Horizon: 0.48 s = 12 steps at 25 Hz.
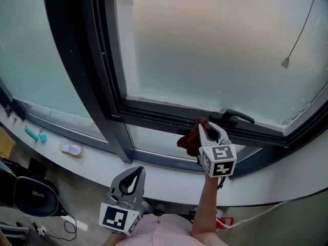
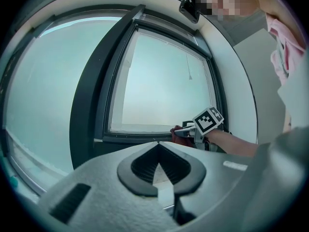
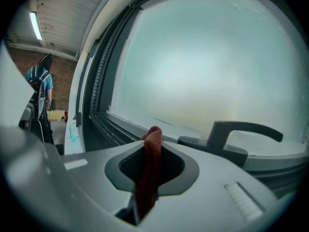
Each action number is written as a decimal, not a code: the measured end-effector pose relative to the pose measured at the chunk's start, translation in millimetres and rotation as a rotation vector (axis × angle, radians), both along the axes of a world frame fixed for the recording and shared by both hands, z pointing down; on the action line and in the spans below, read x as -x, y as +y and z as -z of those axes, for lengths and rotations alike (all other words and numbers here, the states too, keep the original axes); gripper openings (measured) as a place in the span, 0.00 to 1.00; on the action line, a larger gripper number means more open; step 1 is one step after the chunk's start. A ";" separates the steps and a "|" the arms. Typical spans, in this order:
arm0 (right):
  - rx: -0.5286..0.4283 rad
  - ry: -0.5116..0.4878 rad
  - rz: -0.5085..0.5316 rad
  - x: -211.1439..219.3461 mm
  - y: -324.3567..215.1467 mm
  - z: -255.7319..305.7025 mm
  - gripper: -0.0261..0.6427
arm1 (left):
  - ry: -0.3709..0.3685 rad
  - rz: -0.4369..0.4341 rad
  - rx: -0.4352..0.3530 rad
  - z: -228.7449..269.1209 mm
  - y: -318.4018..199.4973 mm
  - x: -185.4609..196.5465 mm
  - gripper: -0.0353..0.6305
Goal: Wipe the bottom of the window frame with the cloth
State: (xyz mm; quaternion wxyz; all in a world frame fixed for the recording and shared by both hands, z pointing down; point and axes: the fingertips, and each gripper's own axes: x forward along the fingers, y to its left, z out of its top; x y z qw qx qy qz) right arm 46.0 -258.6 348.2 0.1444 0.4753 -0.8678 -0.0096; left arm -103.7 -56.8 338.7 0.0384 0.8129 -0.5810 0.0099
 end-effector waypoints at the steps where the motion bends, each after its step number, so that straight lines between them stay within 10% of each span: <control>1: -0.003 -0.006 -0.001 -4.3 -0.1 0.3 0.11 | 0.003 0.006 0.002 -2.1 1.8 -1.9 0.05; 12: -0.011 -0.010 -0.028 -25.8 -1.1 -0.1 0.11 | 0.014 0.036 -0.009 -4.2 9.0 -4.8 0.05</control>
